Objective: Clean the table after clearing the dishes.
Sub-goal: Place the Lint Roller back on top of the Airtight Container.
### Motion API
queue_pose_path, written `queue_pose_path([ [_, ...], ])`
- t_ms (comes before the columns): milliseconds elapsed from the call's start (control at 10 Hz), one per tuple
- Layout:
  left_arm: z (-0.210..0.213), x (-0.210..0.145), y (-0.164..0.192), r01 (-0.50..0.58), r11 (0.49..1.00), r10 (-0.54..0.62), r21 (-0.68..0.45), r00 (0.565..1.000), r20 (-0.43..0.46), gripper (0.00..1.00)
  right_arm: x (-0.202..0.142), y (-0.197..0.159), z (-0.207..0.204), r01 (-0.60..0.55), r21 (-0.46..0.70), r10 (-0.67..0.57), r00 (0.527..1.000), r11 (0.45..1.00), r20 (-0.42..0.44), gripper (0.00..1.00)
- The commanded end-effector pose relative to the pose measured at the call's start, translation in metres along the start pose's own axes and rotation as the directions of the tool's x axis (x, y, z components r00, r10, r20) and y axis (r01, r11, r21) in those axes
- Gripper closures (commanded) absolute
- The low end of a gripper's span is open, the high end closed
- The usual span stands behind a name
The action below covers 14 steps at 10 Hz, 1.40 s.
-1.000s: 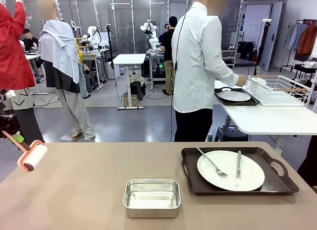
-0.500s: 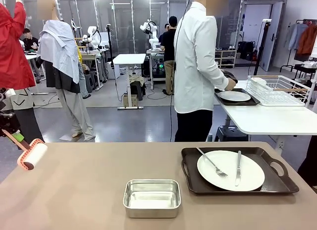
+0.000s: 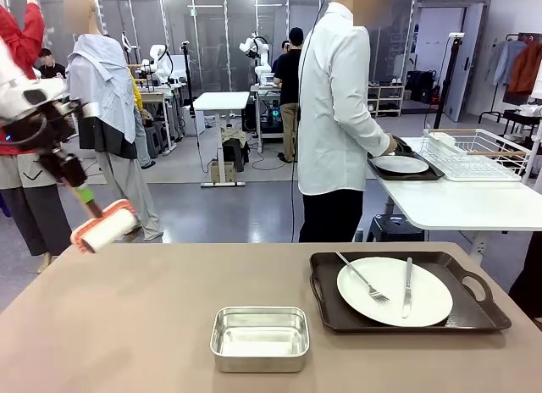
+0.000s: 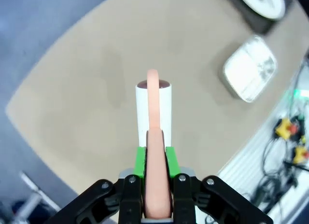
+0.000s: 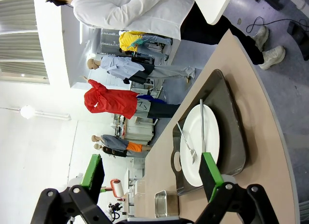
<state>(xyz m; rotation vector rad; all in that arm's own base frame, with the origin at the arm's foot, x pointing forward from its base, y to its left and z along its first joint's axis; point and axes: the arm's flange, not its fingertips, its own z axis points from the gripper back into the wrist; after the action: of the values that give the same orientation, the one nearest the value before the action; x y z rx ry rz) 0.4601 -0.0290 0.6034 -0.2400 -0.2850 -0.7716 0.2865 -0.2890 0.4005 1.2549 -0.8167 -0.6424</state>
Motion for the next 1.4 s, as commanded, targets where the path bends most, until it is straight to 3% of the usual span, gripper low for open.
queue_pose_path([
  [0,-0.006,0.031,-0.075,0.396,0.918,-0.395,-0.004,0.916,-0.074,0.79,0.000,0.003,0.002,0.003,0.014,-0.003,1.000,1.000,0.012,0.00],
  [200,-0.025,0.065,-0.153,0.622,0.780,-0.626,-0.067,0.775,-0.085,0.79,0.000,0.003,0.002,0.003,0.014,-0.003,1.000,1.000,0.012,0.00],
  [400,-0.058,0.080,-0.219,0.779,0.620,-0.783,-0.096,0.608,-0.132,0.79,0.000,0.003,0.002,0.003,0.014,-0.003,1.000,1.000,0.012,0.00],
  [600,-0.090,0.085,-0.248,0.801,0.582,-0.813,-0.138,0.569,-0.124,0.79,0.000,0.003,0.002,0.003,0.014,-0.003,1.000,1.000,0.012,0.00],
  [700,-0.100,0.086,-0.254,0.791,0.598,-0.801,-0.132,0.585,-0.124,0.79,0.000,0.003,0.002,0.003,0.014,-0.003,1.000,1.000,0.012,0.00],
  [800,-0.094,0.089,-0.251,0.745,0.665,-0.742,-0.055,0.652,-0.155,0.79,0.000,0.003,0.002,0.003,0.014,-0.003,1.000,1.000,0.012,0.00],
  [900,-0.097,0.090,-0.264,0.790,0.589,-0.808,-0.169,0.575,-0.132,0.79,0.000,0.003,0.002,0.003,0.014,-0.003,1.000,1.000,0.012,0.00],
  [1300,-0.097,0.090,-0.264,0.790,0.589,-0.808,-0.169,0.575,-0.132,0.79,0.000,0.003,0.002,0.003,0.014,-0.003,1.000,1.000,0.012,0.00],
])
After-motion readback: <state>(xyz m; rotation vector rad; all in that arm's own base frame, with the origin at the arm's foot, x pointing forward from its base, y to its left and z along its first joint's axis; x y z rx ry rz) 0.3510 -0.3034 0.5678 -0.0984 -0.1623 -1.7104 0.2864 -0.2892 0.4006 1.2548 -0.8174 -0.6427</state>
